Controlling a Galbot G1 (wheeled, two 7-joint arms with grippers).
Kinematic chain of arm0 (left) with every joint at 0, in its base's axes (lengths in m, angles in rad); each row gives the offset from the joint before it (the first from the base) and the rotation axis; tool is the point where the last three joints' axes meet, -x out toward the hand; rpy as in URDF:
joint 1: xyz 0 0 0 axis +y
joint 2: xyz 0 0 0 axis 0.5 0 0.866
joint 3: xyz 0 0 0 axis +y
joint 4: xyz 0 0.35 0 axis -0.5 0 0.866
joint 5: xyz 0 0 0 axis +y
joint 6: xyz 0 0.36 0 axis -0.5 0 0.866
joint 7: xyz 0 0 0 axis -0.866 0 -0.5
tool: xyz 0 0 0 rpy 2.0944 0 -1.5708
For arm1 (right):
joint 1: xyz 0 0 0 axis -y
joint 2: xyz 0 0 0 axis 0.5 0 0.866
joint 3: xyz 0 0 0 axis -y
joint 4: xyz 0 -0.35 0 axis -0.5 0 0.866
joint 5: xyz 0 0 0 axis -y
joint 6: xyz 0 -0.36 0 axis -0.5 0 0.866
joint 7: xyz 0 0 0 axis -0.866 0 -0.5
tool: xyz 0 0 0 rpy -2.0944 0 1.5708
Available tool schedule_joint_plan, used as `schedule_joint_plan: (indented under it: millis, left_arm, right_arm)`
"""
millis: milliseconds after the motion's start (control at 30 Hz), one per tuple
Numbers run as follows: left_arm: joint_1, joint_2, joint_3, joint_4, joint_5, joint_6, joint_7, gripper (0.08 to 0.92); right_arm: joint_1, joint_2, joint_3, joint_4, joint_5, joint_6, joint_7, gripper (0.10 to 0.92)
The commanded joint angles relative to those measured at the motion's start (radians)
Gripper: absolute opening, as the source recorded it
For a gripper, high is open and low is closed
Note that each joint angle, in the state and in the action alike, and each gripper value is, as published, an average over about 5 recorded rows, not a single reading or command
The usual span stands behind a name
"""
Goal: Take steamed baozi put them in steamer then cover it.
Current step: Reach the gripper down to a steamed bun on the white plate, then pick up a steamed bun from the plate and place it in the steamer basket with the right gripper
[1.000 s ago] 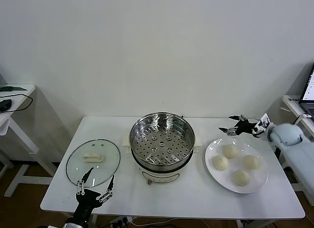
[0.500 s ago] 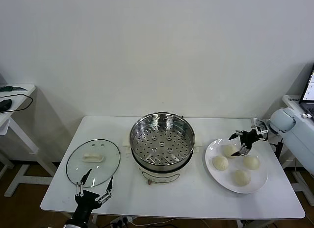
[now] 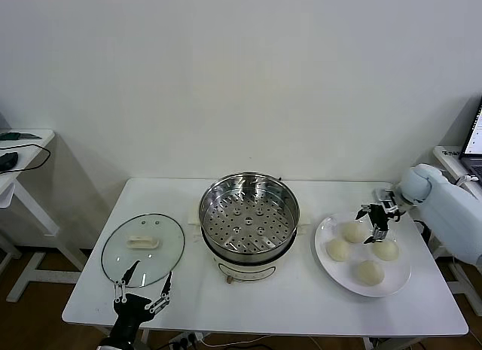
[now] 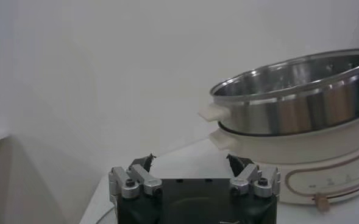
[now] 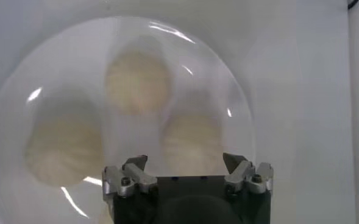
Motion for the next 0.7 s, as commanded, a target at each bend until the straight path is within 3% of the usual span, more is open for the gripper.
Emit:
schedule_joint_plan:
  millis: [33, 133, 400, 700]
  left_arm:
    - [0.001, -0.001, -0.001, 0.003, 0.0, -0.001, -0.001, 0.823]
    - [0.001, -0.002, 0.001, 0.003, 0.0, -0.001, -0.001, 0.823]
    - [-0.001, -0.003, -0.002, 0.0, -0.008, 0.005, -0.003, 0.823]
    - [-0.008, 0.002, -0.002, -0.001, -0.024, 0.011, -0.005, 0.823]
  right_arm:
    - [0.012, 0.067, -0.012, -0.068, -0.061, 0.021, 0.029, 0.822]
    - [0.007, 0.07, -0.008, -0.068, -0.06, 0.021, 0.028, 0.806]
    - [0.053, 0.03, -0.022, 0.024, -0.029, 0.043, 0.003, 0.642]
    - [0.391, 0.057, -0.194, 0.233, 0.005, 0.402, -0.037, 0.671]
